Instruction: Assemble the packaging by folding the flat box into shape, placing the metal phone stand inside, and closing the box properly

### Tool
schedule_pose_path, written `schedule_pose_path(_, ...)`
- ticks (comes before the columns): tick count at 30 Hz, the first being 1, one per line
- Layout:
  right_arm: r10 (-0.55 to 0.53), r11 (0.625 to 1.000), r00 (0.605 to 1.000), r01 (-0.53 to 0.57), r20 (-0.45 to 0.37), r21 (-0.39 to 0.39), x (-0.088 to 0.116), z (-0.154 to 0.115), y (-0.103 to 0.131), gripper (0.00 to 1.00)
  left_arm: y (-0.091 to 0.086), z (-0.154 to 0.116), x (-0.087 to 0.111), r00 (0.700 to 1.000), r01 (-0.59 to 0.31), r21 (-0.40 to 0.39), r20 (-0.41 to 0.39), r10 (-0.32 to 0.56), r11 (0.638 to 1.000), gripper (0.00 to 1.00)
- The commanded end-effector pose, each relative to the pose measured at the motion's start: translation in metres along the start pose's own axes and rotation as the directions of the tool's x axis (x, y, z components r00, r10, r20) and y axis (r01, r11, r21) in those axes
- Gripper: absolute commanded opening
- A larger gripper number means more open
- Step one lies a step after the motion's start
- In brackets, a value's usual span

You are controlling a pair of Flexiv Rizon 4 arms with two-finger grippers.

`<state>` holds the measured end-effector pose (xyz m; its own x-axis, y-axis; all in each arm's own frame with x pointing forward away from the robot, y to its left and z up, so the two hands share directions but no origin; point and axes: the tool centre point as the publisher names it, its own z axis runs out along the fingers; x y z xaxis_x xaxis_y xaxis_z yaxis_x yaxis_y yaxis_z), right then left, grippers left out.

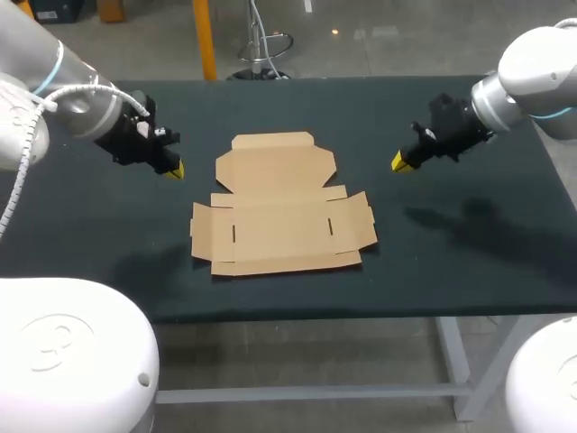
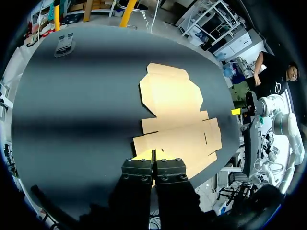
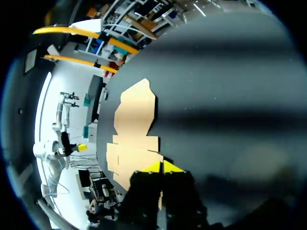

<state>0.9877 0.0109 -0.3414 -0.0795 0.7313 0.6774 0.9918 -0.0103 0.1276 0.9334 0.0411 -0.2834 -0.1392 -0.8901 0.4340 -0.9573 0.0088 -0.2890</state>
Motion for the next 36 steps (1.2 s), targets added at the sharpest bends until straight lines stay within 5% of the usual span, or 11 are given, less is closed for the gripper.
schedule_pose_path(1,-0.003,1.0,1.0,0.003,-0.012,0.006,-0.004,0.001,0.002,0.0,-0.009,0.006,-0.001,1.0,0.0,-0.022,0.001,0.0,1.0,0.0)
schedule_pose_path(16,-0.003,1.0,1.0,0.003,-0.012,0.006,-0.004,0.001,0.002,0.0,-0.009,0.006,-0.001,1.0,0.0,-0.022,0.001,0.0,1.0,0.0)
schedule_pose_path(30,-0.002,0.999,1.0,0.003,-0.011,0.04,-0.004,0.045,0.028,0.0,-0.006,0.049,-0.013,0.997,-0.013,0.011,-0.079,0.014,1.0,0.0)
schedule_pose_path(36,0.011,0.998,1.0,-0.01,-0.008,0.065,-0.004,0.056,0.034,0.0,-0.013,0.066,-0.021,0.992,0.002,-0.065,-0.125,-0.01,0.998,0.0)
